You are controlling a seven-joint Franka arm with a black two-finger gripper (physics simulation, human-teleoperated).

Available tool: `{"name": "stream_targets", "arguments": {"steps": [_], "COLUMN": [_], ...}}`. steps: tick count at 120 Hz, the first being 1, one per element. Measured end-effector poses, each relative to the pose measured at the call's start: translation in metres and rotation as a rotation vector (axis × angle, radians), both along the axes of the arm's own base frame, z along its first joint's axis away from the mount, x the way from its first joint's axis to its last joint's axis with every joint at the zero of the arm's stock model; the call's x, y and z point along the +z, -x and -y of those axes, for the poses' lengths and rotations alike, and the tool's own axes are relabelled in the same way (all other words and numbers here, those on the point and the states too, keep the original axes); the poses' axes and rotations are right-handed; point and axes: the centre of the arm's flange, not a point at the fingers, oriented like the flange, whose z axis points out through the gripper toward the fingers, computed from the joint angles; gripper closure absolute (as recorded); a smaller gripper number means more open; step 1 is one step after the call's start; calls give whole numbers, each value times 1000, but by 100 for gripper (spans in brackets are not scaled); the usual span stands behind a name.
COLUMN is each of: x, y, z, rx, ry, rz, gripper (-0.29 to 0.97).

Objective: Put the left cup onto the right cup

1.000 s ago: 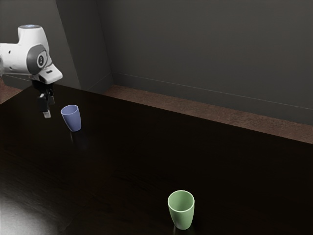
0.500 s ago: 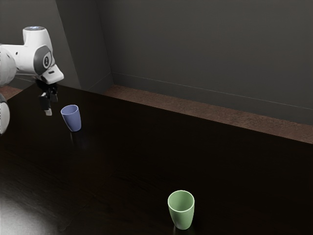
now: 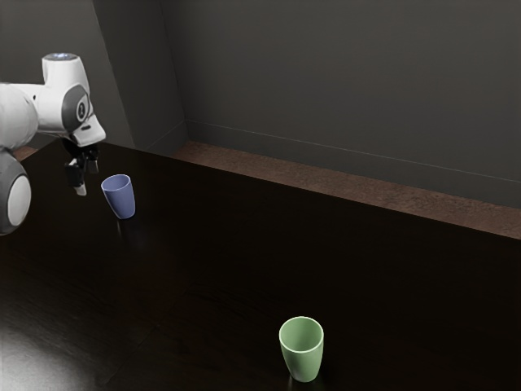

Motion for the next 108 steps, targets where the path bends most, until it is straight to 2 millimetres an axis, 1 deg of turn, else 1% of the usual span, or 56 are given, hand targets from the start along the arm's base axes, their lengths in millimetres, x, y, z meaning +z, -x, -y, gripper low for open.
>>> {"name": "stream_targets", "arguments": {"steps": [10, 44, 54, 71, 83, 108], "x": [-5, -17, -20, -31, -38, -55], "y": [-1, -21, -29, -36, -39, -38], "z": [-2, 3, 8, 18, 22, 19], "rx": [-11, -77, -99, -127, -139, -133], "ry": [3, -8, -10, 2, 8, 33], "rz": [3, 21, 26, 30, 30, 28], "gripper": [0, 0, 0, 0, 0, 0]}}
